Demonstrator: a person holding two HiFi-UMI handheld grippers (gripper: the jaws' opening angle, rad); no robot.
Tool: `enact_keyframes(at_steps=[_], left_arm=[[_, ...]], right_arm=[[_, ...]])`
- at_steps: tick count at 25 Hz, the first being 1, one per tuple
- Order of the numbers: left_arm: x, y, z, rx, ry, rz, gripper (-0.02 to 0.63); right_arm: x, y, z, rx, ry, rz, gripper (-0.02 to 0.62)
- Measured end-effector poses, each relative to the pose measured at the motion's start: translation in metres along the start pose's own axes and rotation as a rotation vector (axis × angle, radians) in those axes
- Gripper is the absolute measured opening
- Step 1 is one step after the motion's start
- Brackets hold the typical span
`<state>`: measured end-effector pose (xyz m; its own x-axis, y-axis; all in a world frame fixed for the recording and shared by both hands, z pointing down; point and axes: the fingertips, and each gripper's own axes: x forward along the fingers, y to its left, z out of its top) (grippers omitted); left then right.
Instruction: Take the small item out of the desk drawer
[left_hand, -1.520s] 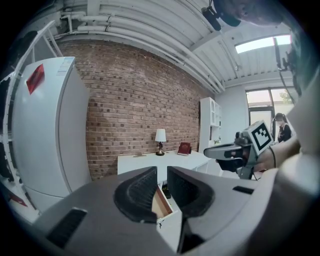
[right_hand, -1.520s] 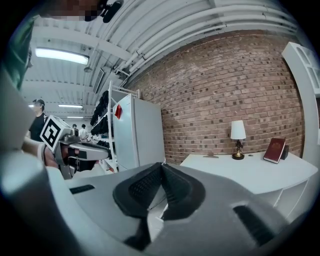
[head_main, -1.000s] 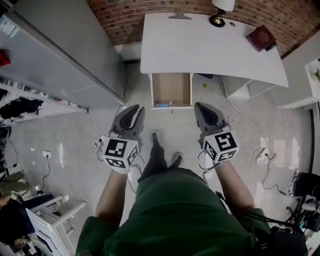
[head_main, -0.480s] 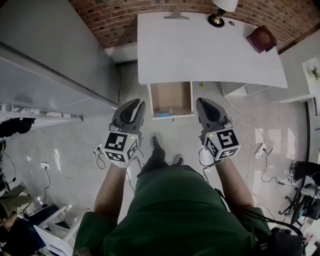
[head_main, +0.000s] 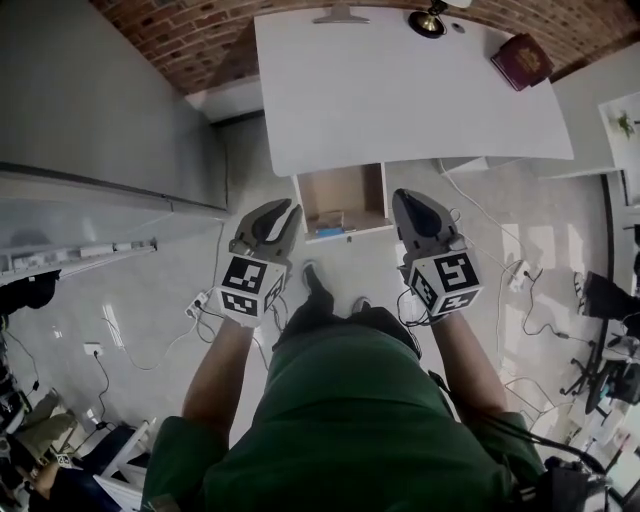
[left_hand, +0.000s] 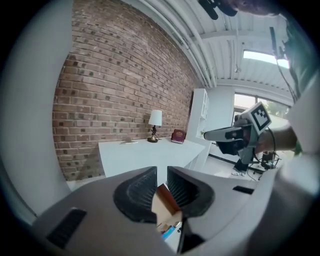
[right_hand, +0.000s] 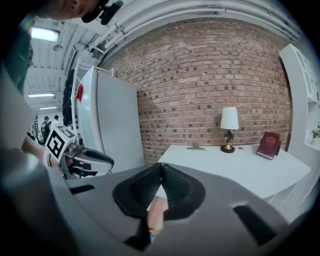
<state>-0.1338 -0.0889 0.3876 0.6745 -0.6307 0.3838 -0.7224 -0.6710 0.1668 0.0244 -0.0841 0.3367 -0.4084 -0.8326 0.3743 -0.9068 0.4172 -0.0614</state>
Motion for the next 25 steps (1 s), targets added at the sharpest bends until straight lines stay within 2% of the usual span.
enact_keyframes(at_steps=[5,10,17,20,25], left_arm=[[0.017,0.003,-0.022,0.029,0.027,-0.059,0.057],[0.037,0.009,-0.050,0.044,0.074,-0.059,0.057],[0.066,0.000,-0.092,0.061,0.212,-0.089,0.064],[0.080,-0.004,-0.121,0.075,0.297,-0.115,0.105],[0.098,-0.008,-0.180,0.110,0.438,-0.152,0.123]], right_arm=[[0.012,0.002,-0.010,0.014,0.033,-0.018,0.003],[0.022,-0.002,-0.025,0.021,0.067,-0.006,0.003],[0.032,-0.016,-0.040,0.044,0.087,0.044,0.003],[0.037,-0.024,-0.057,0.069,0.108,0.063,0.003],[0.041,-0.034,-0.090,0.113,0.140,0.071,0.003]])
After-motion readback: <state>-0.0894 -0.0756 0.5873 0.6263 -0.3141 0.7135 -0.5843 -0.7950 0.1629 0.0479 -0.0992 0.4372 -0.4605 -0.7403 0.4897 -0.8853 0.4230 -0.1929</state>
